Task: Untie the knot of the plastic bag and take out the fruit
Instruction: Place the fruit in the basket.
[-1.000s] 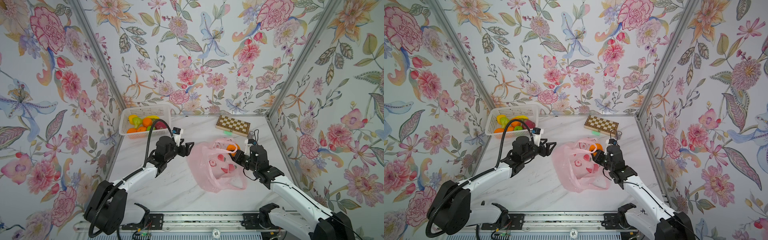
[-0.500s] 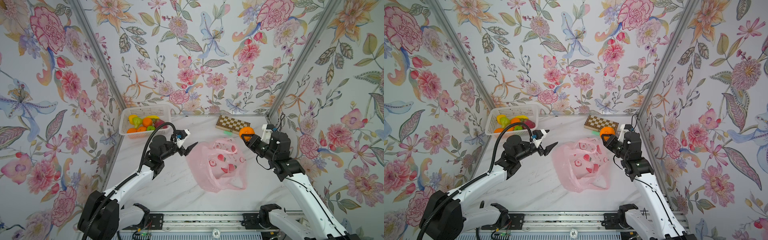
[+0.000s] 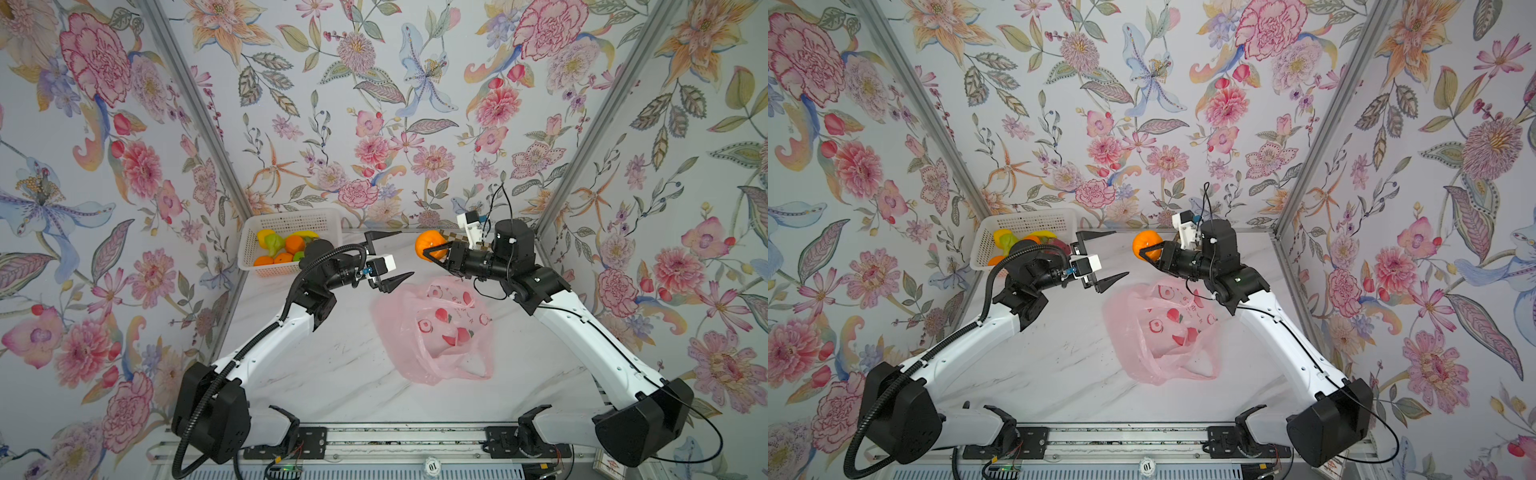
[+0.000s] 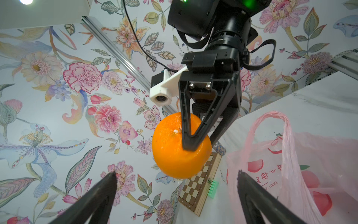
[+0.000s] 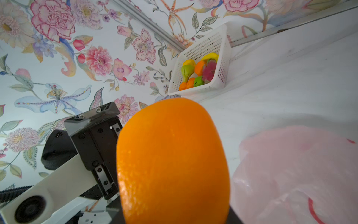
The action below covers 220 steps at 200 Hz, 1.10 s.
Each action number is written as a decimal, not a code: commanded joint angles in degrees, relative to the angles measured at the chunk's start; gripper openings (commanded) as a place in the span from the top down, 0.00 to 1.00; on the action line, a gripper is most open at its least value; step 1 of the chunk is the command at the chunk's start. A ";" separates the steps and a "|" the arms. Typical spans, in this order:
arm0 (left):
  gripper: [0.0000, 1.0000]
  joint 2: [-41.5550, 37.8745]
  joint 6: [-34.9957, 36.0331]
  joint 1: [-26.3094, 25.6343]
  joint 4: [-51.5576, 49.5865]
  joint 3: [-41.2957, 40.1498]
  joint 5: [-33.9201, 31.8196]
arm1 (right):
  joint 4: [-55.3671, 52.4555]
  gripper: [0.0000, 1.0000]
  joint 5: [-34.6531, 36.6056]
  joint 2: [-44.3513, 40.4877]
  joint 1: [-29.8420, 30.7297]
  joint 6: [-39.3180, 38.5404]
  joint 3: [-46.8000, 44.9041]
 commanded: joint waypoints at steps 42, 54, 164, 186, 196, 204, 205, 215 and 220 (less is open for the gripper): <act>0.04 2.65 11.12 0.02 -12.62 5.74 3.41 | 2.31 0.66 -2.83 3.19 6.29 0.56 3.07; 0.06 3.02 10.81 0.05 -12.15 5.85 3.79 | 2.57 0.65 -2.73 3.73 6.98 0.67 3.16; 0.48 2.65 -0.75 3.56 -3.96 3.67 -5.73 | 7.69 0.12 4.81 -0.73 4.45 1.86 -1.13; 0.48 2.31 -5.32 8.09 -4.24 4.00 -11.32 | 12.70 0.04 10.48 -6.35 0.92 3.70 -7.87; 0.47 2.76 -6.91 10.22 -5.44 4.79 -14.28 | 13.64 0.02 12.59 -8.31 -0.36 4.27 -9.94; 0.47 3.50 -8.74 12.12 -6.26 5.49 -16.41 | 13.39 0.01 14.06 -9.46 -1.25 4.45 -10.96; 0.47 3.61 -8.99 12.31 -6.39 5.58 -16.64 | 13.35 0.01 14.24 -9.63 -1.31 4.46 -11.06; 0.47 4.84 -11.16 14.80 -7.56 6.70 -18.32 | 12.73 0.01 15.33 -10.51 -2.11 4.46 -11.77; 0.47 5.51 -12.54 16.06 -8.31 7.44 -19.43 | 12.50 0.01 15.63 -10.87 -2.42 4.46 -12.07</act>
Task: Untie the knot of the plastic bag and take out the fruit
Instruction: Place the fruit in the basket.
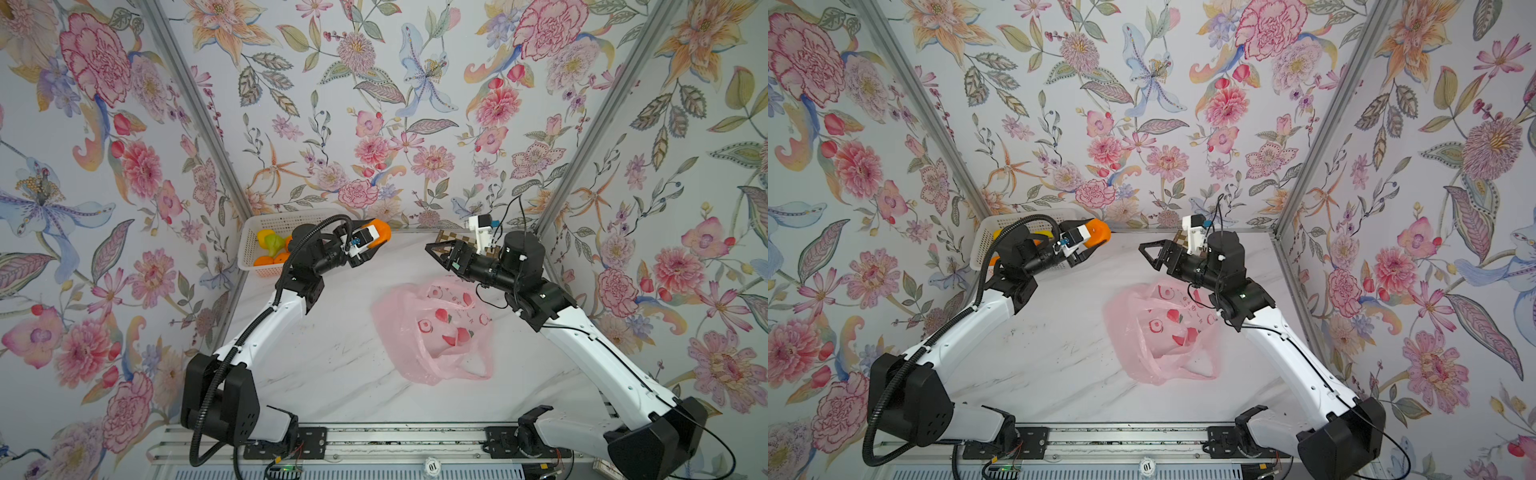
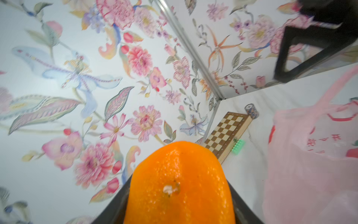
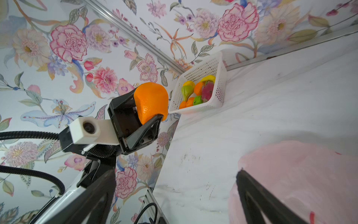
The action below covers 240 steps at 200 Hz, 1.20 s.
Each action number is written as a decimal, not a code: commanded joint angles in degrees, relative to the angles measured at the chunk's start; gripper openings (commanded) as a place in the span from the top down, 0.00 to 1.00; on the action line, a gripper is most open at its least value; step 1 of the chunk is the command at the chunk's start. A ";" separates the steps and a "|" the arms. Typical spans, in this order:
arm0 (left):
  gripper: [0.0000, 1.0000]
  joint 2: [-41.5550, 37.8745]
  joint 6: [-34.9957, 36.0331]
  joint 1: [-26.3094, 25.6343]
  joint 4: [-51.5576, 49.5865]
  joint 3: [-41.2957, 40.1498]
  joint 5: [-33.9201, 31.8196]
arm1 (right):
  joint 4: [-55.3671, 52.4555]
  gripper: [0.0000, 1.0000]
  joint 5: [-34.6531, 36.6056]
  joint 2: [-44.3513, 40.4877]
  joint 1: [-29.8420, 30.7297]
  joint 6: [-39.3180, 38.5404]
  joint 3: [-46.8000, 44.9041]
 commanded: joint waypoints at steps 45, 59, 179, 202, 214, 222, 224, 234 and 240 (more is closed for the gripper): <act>0.46 11.65 -21.03 14.29 -12.17 13.14 -17.66 | 0.35 0.01 6.15 -3.25 -2.06 0.65 -3.39; 0.49 15.57 -25.07 16.55 -14.70 17.05 -20.22 | -0.33 0.01 6.14 -3.21 -2.06 0.38 -3.45; 0.58 54.54 -44.38 23.04 -47.93 61.72 -28.73 | -3.87 0.01 7.56 -6.14 -1.64 0.73 -3.49; 0.54 56.75 -44.48 23.05 -47.76 62.23 -28.52 | -4.40 0.01 8.94 -7.37 -1.24 0.94 -4.05; 0.49 57.50 -43.62 23.00 -47.79 62.24 -28.38 | -4.69 0.01 9.83 -7.93 -1.10 1.25 -4.35; 0.47 57.65 -42.84 23.00 -47.88 62.19 -27.66 | -4.82 0.01 10.52 -8.28 -1.02 1.34 -4.53; 0.46 57.58 -42.72 23.04 -47.83 62.13 -27.47 | -4.90 0.01 10.71 -8.37 -1.02 1.38 -4.53; 0.38 56.93 -41.82 23.01 -47.27 61.35 -26.14 | -5.14 0.01 11.44 -8.64 -0.97 1.34 -4.52; 0.29 56.23 -41.44 23.00 -46.64 60.64 -25.51 | -5.21 0.01 11.89 -8.82 -1.02 1.26 -4.54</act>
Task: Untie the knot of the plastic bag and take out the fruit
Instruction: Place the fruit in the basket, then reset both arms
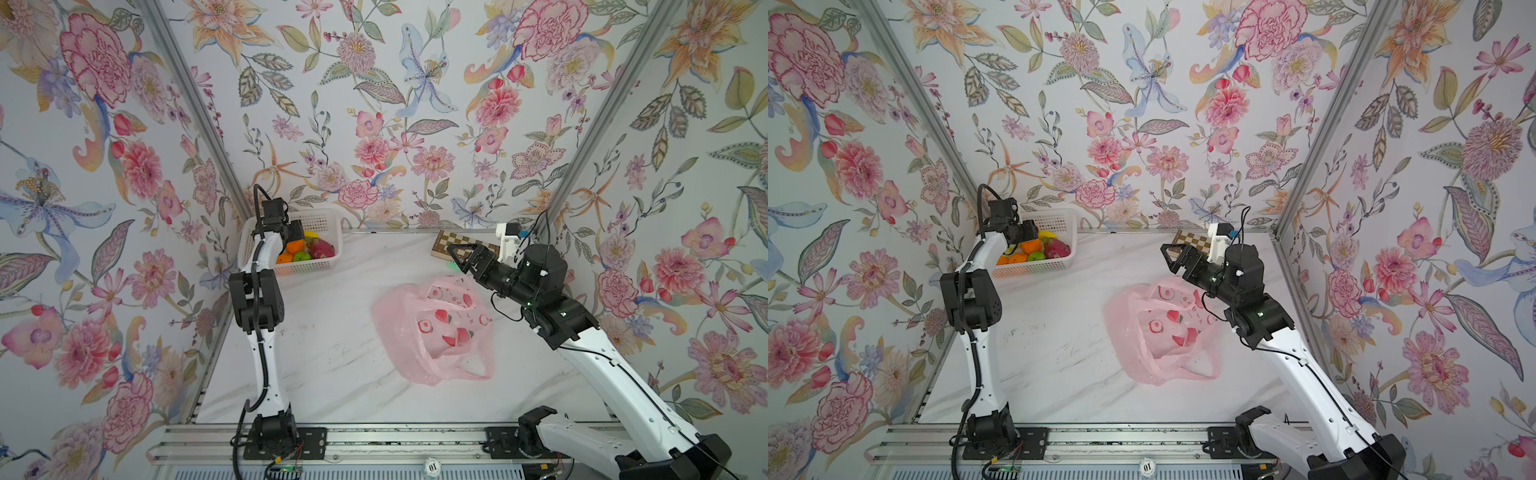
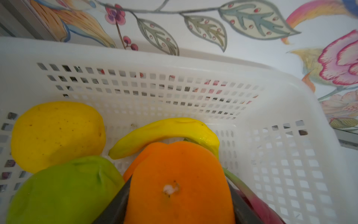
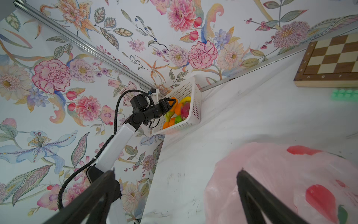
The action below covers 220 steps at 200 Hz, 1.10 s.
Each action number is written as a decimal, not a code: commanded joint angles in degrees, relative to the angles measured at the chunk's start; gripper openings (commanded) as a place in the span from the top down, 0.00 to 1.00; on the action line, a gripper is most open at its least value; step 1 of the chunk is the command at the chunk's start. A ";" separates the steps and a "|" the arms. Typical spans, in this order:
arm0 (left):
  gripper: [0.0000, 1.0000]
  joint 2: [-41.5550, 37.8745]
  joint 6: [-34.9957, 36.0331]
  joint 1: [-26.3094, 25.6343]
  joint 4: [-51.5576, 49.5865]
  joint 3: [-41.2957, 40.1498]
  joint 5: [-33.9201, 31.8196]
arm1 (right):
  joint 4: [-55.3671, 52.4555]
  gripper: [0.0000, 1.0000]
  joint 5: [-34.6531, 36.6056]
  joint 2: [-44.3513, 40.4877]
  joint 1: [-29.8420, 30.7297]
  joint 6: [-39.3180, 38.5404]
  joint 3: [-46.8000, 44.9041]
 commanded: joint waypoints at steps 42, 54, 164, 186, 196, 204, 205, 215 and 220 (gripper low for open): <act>0.06 -13.02 0.30 0.12 10.05 -12.82 2.06 | -1.37 0.01 5.33 -2.12 -3.46 -1.56 -1.74; 0.06 -17.75 -1.16 0.12 12.69 -17.56 2.37 | -2.04 0.01 7.37 -2.53 -6.09 -2.20 -2.60; 0.01 -73.55 -1.91 -7.44 37.72 -85.64 -9.46 | 12.69 0.03 30.09 11.27 -33.81 -24.32 -23.74; 0.01 -76.15 3.77 -7.44 41.86 -94.51 -10.11 | 27.01 0.03 32.50 17.92 -31.52 -31.97 -29.13; 0.01 -75.61 6.00 -7.44 45.06 -97.88 -9.72 | 36.17 0.03 33.40 20.77 -29.66 -35.37 -32.23; 0.01 -74.73 6.43 -7.44 49.85 -101.14 -9.61 | 45.43 0.02 34.55 23.17 -28.08 -37.70 -35.09; 0.01 -74.60 6.47 -7.44 50.63 -101.53 -9.66 | 46.79 0.02 34.68 23.52 -27.92 -38.04 -35.46; 0.01 -72.25 6.78 -7.10 59.73 -105.07 -8.98 | 51.55 0.01 36.97 25.19 -25.75 -41.48 -36.00; 0.01 -70.44 7.37 -6.52 64.70 -106.89 -8.13 | 51.54 0.01 36.85 26.34 -25.32 -41.85 -35.67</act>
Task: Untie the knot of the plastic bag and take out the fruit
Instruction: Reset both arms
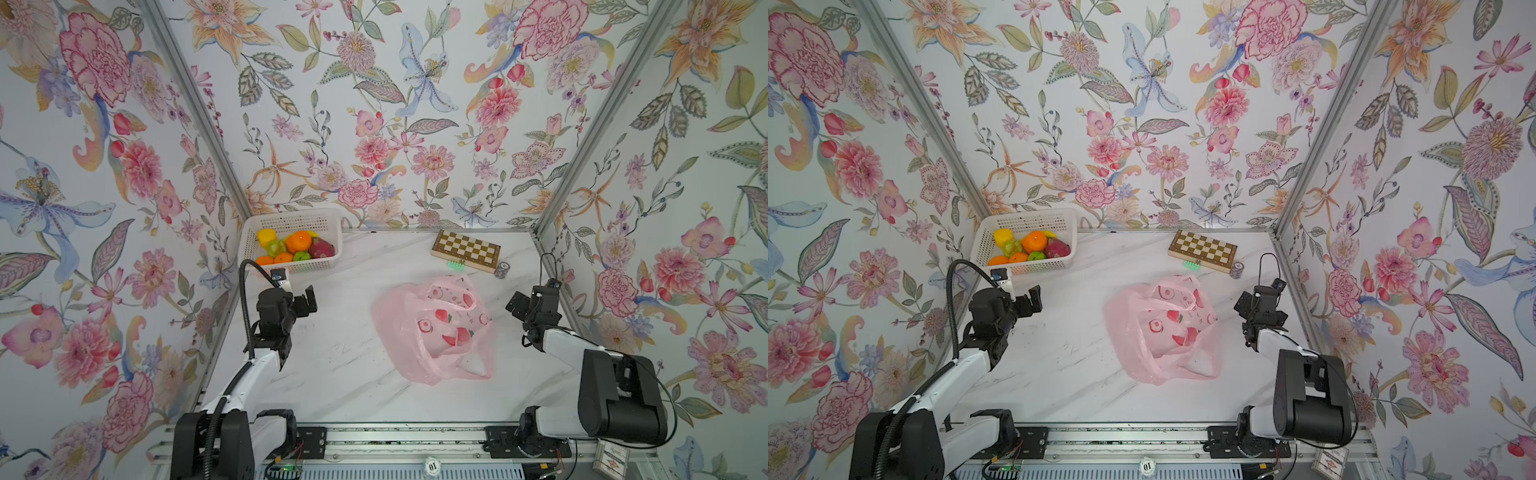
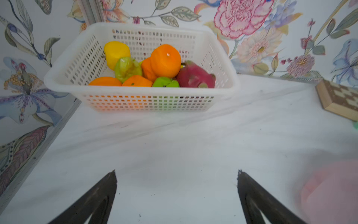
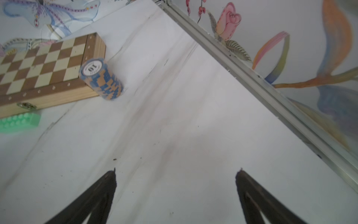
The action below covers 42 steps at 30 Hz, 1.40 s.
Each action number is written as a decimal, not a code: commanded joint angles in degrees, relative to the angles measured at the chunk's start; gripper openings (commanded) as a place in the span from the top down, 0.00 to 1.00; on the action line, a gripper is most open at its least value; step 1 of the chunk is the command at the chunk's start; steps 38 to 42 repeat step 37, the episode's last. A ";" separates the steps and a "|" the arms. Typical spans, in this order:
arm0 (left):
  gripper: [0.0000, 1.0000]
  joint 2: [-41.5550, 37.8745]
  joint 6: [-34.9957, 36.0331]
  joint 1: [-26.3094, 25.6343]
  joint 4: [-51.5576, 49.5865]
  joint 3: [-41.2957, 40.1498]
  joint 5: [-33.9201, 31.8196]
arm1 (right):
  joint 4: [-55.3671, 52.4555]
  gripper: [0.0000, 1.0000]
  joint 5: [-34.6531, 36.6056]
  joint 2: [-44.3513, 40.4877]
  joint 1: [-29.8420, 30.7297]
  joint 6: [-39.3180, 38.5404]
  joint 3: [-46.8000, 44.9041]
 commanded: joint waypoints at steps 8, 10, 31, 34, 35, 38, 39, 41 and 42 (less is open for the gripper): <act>0.01 22.77 5.19 3.50 35.03 -1.74 2.96 | 49.23 0.01 -7.55 5.93 0.43 -11.80 -16.09; 0.01 20.55 6.13 2.87 29.68 -1.14 2.60 | 38.23 0.01 -9.44 3.97 0.48 -12.41 -11.99; 0.01 25.30 5.58 1.51 48.39 -8.57 -3.50 | 39.10 0.01 -3.58 5.44 0.65 -10.41 -11.03; 0.01 25.29 5.54 1.51 48.42 -8.55 -3.40 | 39.40 0.01 -3.60 5.33 0.60 -10.40 -11.22; 0.01 25.29 5.61 1.53 48.42 -8.58 -3.40 | 39.69 0.01 -3.66 5.34 0.61 -10.45 -11.31; 0.01 25.29 5.56 1.51 48.42 -8.54 -3.40 | 39.86 0.01 -3.70 5.01 0.61 -10.41 -11.68; 0.01 25.29 5.56 1.51 48.42 -8.54 -3.40 | 39.86 0.01 -3.70 5.01 0.61 -10.41 -11.68; 0.01 25.29 5.56 1.51 48.42 -8.54 -3.40 | 39.86 0.01 -3.70 5.01 0.61 -10.41 -11.68; 0.01 25.29 5.56 1.51 48.42 -8.54 -3.40 | 39.86 0.01 -3.70 5.01 0.61 -10.41 -11.68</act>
